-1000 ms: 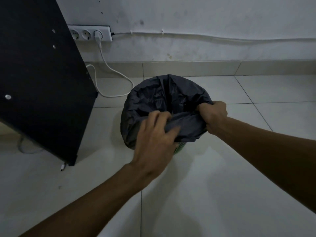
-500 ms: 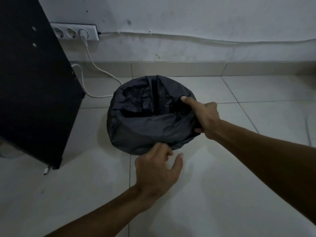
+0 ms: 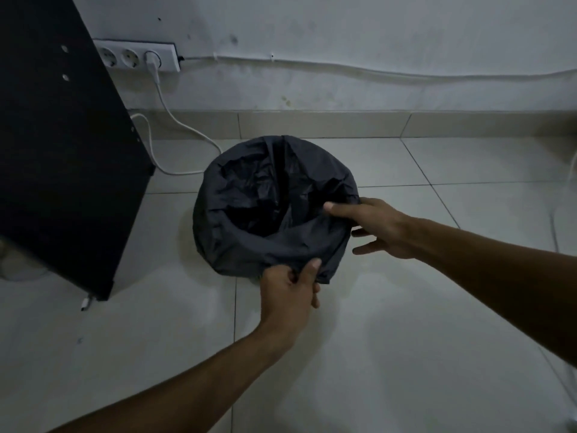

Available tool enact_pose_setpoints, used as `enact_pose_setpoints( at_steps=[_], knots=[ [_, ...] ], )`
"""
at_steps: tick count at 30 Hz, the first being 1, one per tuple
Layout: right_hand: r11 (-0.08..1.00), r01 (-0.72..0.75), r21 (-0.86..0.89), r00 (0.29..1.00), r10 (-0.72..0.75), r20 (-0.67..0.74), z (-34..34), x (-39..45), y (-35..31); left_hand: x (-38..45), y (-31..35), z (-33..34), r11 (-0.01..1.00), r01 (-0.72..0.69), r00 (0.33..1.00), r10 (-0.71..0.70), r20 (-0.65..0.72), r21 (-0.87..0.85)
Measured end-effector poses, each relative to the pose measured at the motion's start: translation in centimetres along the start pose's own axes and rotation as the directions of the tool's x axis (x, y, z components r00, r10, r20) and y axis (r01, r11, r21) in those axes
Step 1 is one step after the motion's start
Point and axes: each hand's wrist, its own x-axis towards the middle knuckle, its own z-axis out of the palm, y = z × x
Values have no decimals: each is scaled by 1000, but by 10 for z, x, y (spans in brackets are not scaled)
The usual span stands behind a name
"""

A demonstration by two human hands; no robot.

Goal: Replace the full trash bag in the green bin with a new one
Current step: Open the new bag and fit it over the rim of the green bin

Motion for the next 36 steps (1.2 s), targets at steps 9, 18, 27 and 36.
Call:
enact_pose_setpoints(
  at_steps=[9,18,27,36],
  knots=[
    [907,324,269,858,-162,-488,55,0,27,16,-3,2,968,245,969,-246,-18,-52],
    [772,487,409,772,-161,-615,61,-1,32,-12,70,-85,865,426,904,-399,-153,266],
    [623,433,651,863,-79,-498,72,5,31,50,69,-95,952,265,941,-290,-176,-152],
    [548,317,774,936,-51,-348,65,20,31,37,23,-106,829,94,994,-107,7,-551]
  ],
)
